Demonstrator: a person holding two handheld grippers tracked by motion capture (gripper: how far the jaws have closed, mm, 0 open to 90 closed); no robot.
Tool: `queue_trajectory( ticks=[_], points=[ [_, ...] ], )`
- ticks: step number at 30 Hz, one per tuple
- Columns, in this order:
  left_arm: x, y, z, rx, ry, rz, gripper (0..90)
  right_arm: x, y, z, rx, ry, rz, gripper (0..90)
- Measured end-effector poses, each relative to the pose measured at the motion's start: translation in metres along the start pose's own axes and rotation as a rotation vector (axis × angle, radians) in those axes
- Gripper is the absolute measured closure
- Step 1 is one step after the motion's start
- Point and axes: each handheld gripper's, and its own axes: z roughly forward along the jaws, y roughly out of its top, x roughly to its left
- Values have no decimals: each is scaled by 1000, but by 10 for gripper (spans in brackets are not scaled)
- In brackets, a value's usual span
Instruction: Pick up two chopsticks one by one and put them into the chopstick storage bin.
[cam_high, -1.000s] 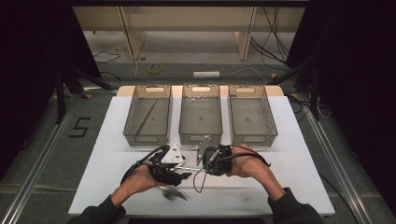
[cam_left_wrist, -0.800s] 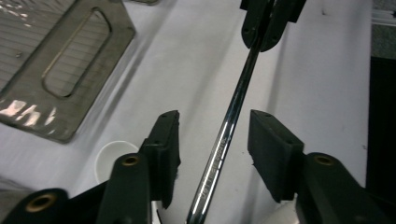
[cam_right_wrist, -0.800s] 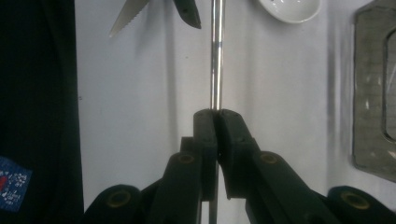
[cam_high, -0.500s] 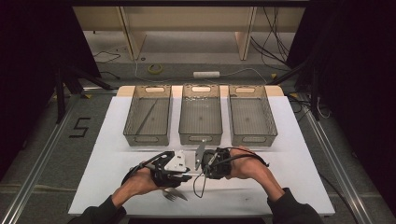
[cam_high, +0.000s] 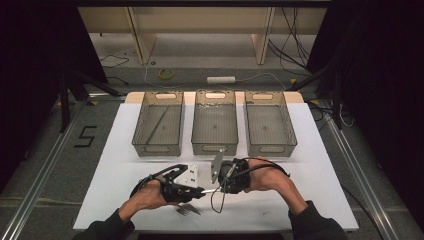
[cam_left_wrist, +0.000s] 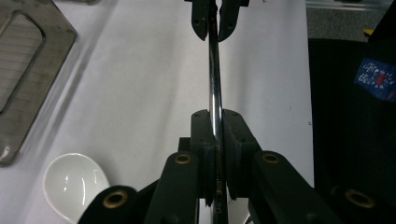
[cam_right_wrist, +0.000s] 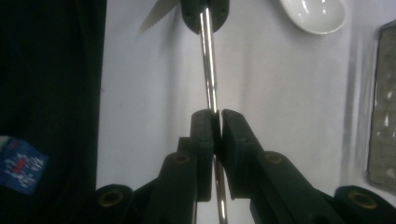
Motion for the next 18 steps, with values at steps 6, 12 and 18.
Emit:
queue_trajectory(
  ticks=[6, 12, 18],
  points=[
    [6, -2, -5, -16, 57, -63, 836, -5, -9, -21, -110, -39, 123, 583],
    [15, -7, -15, -50, 131, -153, 836, -7, -23, -26, -257, -107, 253, 438],
    [23, -12, -23, -83, 185, -226, 836, 0, -43, -26, -465, -224, 391, 367]
  ],
)
